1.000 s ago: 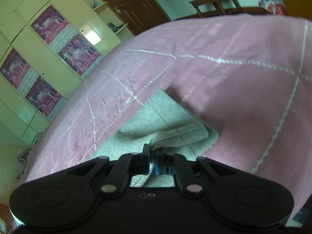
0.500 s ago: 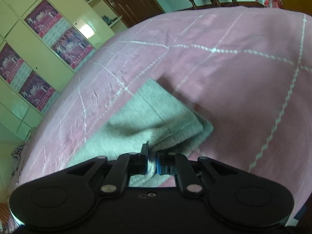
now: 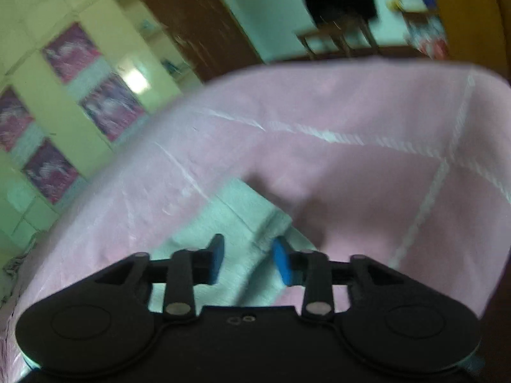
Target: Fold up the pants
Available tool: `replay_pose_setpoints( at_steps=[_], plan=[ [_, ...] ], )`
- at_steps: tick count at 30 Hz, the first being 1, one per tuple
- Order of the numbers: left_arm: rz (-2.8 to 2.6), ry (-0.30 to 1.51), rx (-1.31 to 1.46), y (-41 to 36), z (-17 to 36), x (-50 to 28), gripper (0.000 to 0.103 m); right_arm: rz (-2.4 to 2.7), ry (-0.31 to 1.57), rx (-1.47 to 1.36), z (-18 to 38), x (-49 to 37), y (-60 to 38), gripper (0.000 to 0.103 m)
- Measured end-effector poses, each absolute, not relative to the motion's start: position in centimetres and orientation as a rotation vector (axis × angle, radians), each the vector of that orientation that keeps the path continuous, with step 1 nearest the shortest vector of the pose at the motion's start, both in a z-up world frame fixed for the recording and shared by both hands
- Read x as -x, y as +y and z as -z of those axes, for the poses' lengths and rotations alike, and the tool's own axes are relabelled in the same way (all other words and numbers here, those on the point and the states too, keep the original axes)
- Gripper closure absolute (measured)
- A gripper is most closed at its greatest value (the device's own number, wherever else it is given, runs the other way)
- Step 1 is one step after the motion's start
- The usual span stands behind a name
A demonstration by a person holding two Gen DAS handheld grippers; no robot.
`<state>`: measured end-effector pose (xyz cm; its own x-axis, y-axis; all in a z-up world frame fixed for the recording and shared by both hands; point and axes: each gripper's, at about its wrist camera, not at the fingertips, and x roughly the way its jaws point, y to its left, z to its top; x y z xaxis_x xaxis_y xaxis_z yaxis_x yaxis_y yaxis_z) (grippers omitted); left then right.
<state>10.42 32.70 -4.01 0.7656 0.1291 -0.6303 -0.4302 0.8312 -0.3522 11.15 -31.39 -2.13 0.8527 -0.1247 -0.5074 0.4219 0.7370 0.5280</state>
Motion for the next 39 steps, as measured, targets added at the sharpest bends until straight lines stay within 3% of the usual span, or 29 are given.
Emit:
replay_pose_setpoints(
  at_steps=[4,13,14,15,17,22,24,27,30,32,39],
  plan=[
    [-0.312,0.630,0.519,32.8,4.3,-11.4,0.015,0.059,0.476,-0.575,0.3,-14.4,-26.9,0.066],
    [-0.455,0.635,0.536,31.8,6.2,-12.3,0.015,-0.631,0.612,-0.315,-3.0,-28.0,-6.7,0.066],
    [-0.456,0.641,0.524,31.7,6.4,-12.4,0.019,-0.679,0.635,-0.298,-2.8,-29.4,-4.8,0.066],
    [-0.454,0.647,0.510,31.5,6.7,-12.5,0.038,-0.714,0.659,-0.283,-2.5,-30.7,-3.1,0.066],
    [-0.406,0.633,0.539,31.5,7.1,-12.5,0.055,-0.768,0.712,-0.242,-1.4,-33.4,0.1,0.066],
    [-0.406,0.611,0.534,31.0,7.6,-12.6,0.057,-0.834,0.814,-0.163,0.9,-38.1,5.2,0.065],
    [-0.393,0.595,0.549,31.2,7.9,-12.1,0.058,-0.827,0.809,-0.138,1.4,-39.2,6.2,0.059],
    [-0.372,0.577,0.578,31.6,8.1,-11.8,0.058,-0.851,0.832,-0.124,2.0,-40.3,6.5,0.058],
    [-0.360,0.560,0.602,31.9,8.2,-11.6,0.059,-0.905,0.862,-0.110,2.5,-40.9,7.2,0.064],
    [-0.348,0.540,0.613,31.9,8.2,-11.3,0.060,-0.985,0.864,-0.116,2.3,-40.7,7.2,0.078],
    [-0.337,0.539,0.613,32.1,8.3,-11.5,0.063,-0.995,0.922,-0.056,2.4,-41.2,9.5,0.073]
  ],
)
